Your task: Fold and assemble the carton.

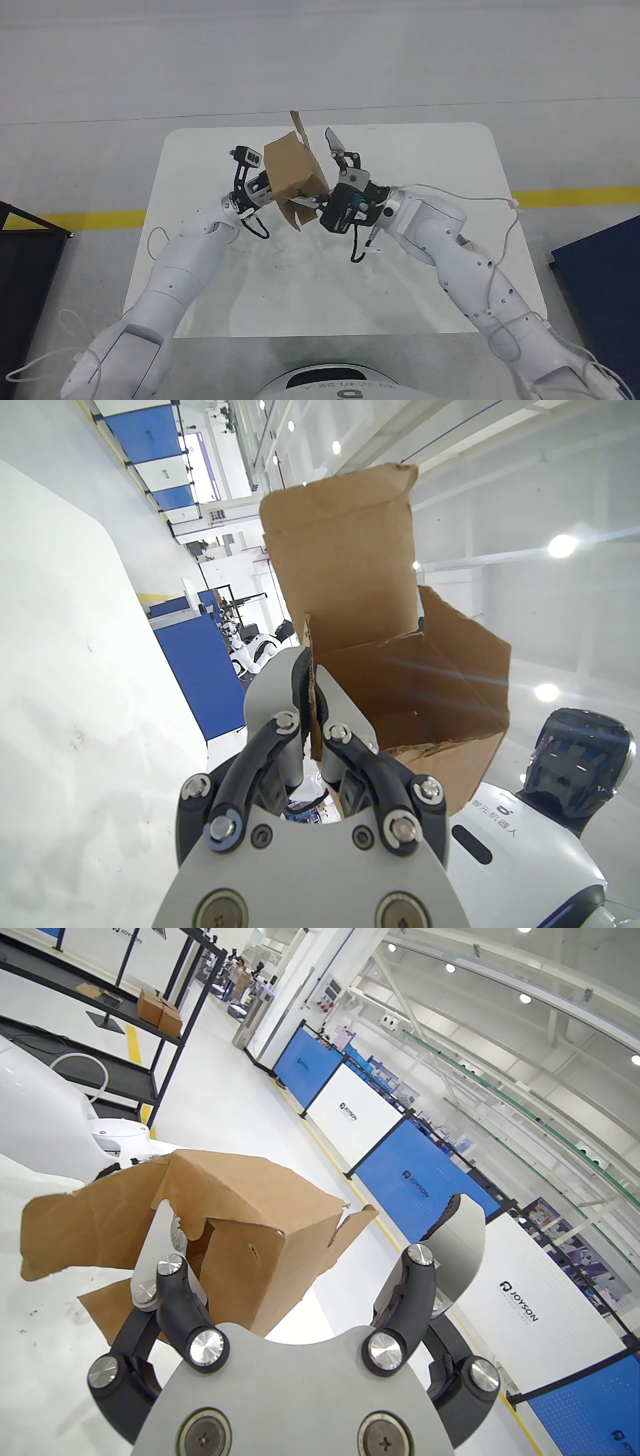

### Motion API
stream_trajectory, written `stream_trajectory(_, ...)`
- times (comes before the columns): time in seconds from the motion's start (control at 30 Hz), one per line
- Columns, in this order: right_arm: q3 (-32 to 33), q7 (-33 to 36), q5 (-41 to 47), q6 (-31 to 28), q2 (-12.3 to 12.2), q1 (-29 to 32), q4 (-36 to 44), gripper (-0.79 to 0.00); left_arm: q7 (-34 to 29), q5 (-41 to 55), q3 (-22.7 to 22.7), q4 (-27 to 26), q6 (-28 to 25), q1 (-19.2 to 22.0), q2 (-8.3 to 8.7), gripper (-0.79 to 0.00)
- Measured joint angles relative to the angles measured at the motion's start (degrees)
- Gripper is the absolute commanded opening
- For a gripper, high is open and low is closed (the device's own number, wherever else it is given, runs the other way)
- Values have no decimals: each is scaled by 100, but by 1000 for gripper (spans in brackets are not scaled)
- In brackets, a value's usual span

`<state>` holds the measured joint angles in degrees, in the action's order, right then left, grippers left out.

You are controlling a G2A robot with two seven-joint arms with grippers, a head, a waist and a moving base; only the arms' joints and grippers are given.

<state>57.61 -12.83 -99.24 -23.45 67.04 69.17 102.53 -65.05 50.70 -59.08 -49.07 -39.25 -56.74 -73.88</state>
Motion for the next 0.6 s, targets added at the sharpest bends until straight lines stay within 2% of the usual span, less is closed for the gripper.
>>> stream_trajectory(0.17, 19, -55, 56, -70, 3, 14, 20, 0, -14, -14, -29, 22, 14, -4, -13, -785)
stream_trajectory(0.37, 405, -543, 517, -478, -64, 135, 6, 0, -204, 410, -195, 77, 202, -25, -29, -785)
stream_trajectory(0.5, 687, -903, 815, -919, -124, 216, -111, 0, -280, 457, -323, 116, 280, -9, -27, -785)
stream_trajectory(0.6, 802, -860, 737, -1392, -171, 105, -387, 0, -302, 481, -385, 94, 302, -18, -38, -785)
